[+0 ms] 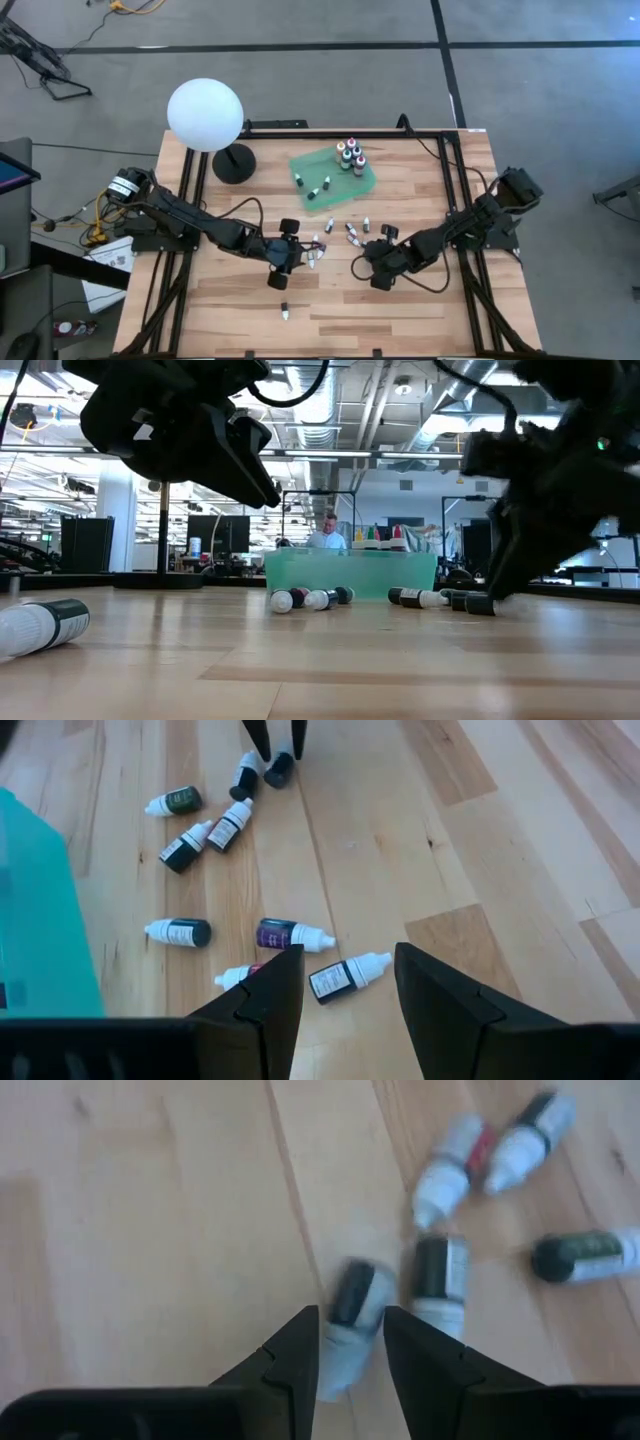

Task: Pick & Place food coloring
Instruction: Put the violet food coloring bottle into the green bin

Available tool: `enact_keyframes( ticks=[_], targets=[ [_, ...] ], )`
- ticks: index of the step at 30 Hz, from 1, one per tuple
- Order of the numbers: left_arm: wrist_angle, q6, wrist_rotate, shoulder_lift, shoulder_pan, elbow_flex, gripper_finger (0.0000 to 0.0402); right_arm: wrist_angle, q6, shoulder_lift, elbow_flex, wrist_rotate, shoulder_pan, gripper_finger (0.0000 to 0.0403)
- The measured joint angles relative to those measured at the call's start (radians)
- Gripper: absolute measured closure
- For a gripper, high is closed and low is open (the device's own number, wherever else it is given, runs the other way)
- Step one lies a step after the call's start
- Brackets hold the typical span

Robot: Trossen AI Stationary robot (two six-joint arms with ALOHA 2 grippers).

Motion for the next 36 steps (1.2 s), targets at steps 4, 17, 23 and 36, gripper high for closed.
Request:
enact_keyframes(
  ticks=[4, 17, 23, 36],
  targets=[
    [0.000, 0.000, 0.008, 0.000, 0.000, 0.000, 0.0248, 0.024, 0.011, 0.049, 0.001, -0.005, 0.000, 0.0294],
    [-0.039, -0.001, 0.042, 0.000, 0.000, 0.000, 0.0248, 0.034, -0.012, 0.062, 0.003, 0.003, 0.000, 0.0312],
    [-0.056, -0.001, 0.042, 0.000, 0.000, 0.000, 0.0248, 0.042, -0.039, 0.062, 0.002, 0.003, 0.000, 0.0336],
    [-0.141, -0.062, 0.029, 0.000, 0.000, 0.000, 0.0248, 0.068, -0.234, -0.024, 0.036, 0.048, -0.038, 0.0332]
  ],
)
